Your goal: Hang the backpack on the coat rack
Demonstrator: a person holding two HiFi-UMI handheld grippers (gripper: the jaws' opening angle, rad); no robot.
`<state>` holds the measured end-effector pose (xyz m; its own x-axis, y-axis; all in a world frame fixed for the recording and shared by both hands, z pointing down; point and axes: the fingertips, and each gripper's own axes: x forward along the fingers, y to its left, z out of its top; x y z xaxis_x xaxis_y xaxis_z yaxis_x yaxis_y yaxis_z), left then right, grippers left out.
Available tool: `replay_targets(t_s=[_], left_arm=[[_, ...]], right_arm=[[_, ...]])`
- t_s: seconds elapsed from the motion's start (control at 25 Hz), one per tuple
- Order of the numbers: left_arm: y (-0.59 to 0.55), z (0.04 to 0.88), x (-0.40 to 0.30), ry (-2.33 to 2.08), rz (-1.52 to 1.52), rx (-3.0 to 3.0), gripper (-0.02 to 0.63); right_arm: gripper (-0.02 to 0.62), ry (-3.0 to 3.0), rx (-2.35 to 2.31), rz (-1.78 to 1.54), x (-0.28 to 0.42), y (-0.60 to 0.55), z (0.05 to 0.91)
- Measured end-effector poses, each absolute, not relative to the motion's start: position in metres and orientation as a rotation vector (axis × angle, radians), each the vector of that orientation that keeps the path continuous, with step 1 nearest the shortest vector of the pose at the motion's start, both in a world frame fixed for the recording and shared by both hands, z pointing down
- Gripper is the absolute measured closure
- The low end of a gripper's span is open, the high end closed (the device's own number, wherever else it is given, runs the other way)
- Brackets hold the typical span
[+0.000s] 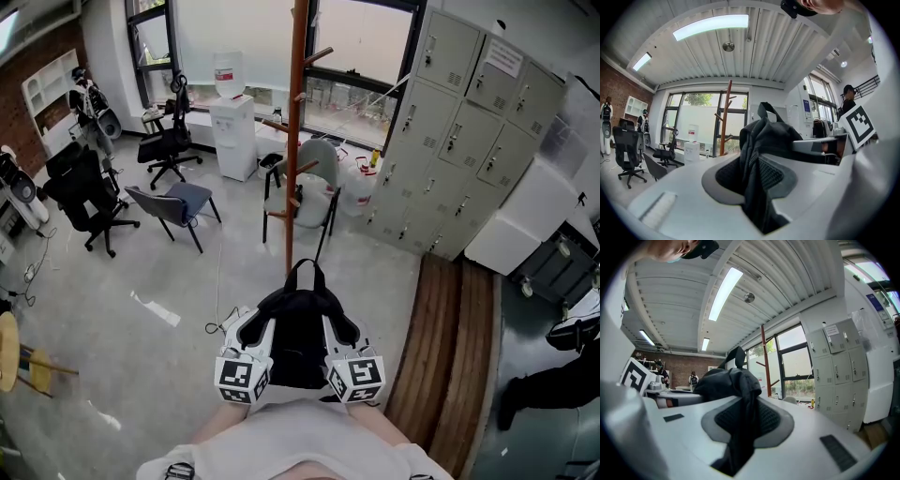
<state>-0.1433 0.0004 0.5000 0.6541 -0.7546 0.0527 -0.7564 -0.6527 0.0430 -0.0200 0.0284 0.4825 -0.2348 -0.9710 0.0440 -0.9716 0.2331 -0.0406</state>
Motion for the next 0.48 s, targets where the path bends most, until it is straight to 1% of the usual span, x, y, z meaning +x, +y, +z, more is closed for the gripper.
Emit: replay_targets(t_s=[0.24,0.48], left_arm=[[-0.019,0.509,-0.126,-1.262,0.060,2.800,0.522],[-0.067,0.520,-0.095,-1.304,0.092,2.771,0.522]], right_arm=[[0.533,-2.460,1.939,0.116,-0.003,0.008,0.492],[0.533,-2.509,1.897,0.150,0.029,-0.046,0.504]])
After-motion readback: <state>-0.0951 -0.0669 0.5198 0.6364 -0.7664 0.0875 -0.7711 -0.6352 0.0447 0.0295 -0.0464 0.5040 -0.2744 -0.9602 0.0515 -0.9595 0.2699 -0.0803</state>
